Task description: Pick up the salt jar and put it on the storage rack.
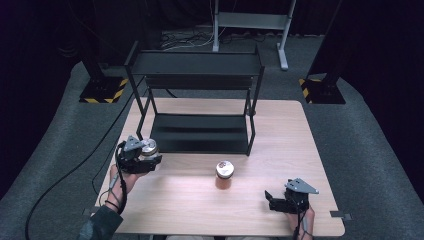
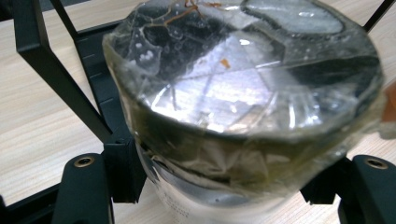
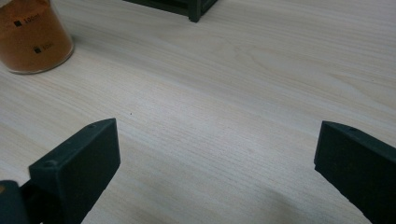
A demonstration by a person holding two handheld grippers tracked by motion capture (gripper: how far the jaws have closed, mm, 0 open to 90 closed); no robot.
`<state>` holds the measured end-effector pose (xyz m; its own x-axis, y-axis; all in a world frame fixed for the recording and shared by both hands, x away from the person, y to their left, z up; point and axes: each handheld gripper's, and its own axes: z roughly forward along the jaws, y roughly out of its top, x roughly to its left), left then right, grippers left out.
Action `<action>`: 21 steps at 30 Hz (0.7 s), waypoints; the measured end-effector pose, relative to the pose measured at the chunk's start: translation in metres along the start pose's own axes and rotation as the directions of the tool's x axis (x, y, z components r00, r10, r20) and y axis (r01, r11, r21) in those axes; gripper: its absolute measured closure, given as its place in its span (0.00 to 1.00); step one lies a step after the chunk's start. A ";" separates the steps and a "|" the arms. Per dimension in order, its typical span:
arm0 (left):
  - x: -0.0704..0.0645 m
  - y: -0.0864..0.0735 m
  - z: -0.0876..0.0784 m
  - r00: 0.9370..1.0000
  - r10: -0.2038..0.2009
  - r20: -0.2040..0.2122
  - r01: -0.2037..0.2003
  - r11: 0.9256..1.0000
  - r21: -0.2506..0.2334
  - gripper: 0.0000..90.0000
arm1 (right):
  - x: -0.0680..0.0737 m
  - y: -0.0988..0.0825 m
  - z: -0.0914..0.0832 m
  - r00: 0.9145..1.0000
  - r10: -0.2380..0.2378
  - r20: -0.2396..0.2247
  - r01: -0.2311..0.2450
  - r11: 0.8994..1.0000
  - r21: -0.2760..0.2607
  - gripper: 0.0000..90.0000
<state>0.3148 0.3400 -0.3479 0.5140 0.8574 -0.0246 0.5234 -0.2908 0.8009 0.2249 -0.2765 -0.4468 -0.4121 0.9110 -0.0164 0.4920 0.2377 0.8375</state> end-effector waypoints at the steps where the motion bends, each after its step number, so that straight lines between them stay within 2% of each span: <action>1: 0.000 0.001 0.000 1.000 0.001 0.001 -0.001 1.000 0.000 0.34 | 0.000 0.000 0.000 1.000 0.000 0.001 0.000 1.000 0.001 0.00; 21: -0.001 0.026 -0.003 0.999 0.035 0.030 -0.034 0.999 -0.022 0.34 | 0.000 0.001 0.000 1.000 0.000 0.001 0.000 1.000 0.003 0.00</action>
<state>0.3256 0.3327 -0.3250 0.5524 0.8334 -0.0148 0.4905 -0.3106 0.8142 0.2254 -0.2760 -0.4465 -0.4114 0.9113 -0.0172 0.4946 0.2391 0.8356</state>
